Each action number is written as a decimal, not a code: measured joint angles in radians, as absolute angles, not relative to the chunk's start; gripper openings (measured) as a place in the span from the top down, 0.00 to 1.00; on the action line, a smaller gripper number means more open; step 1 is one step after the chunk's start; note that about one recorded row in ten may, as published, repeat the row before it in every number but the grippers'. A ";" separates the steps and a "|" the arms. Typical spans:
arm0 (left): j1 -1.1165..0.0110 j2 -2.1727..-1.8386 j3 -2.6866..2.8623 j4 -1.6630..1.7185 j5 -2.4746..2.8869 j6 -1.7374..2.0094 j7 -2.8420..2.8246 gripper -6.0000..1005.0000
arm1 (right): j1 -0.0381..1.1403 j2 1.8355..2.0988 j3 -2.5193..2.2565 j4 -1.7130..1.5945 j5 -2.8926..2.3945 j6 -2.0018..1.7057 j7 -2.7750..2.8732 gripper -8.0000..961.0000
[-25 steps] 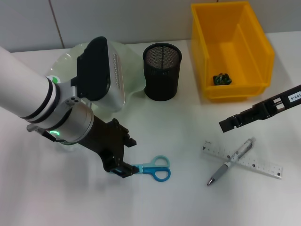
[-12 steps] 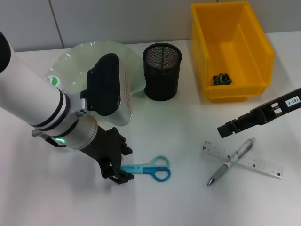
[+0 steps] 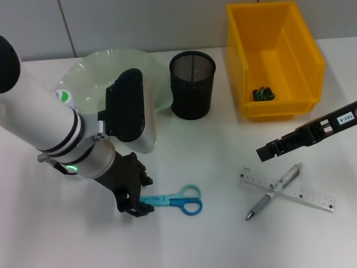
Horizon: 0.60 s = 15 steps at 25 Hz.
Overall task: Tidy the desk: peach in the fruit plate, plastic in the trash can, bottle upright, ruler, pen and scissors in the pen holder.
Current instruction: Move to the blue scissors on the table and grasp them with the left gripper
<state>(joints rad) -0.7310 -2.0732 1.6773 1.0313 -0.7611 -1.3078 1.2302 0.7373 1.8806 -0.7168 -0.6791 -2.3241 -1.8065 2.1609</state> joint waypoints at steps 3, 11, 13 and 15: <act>-0.737 -2.073 1.698 1.026 -0.761 -1.299 1.228 0.46 | 0.738 1.881 -0.717 -0.679 -2.324 -1.805 2.157 0.23; -0.750 -2.074 1.717 1.016 -0.761 -1.290 1.224 0.48 | 0.738 1.881 -0.716 -0.678 -2.324 -1.805 2.152 0.23; -0.751 -2.074 1.718 1.016 -0.761 -1.290 1.224 0.49 | 0.738 1.881 -0.716 -0.678 -2.324 -1.805 2.152 0.23; -0.752 -2.074 1.720 1.016 -0.761 -1.290 1.223 0.50 | 0.738 1.881 -0.716 -0.678 -2.324 -1.806 2.151 0.23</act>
<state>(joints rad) -0.7523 -2.0740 1.7201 1.0162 -0.7609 -1.2900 1.2235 0.7379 1.8806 -0.7163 -0.6779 -2.3239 -1.8055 2.1514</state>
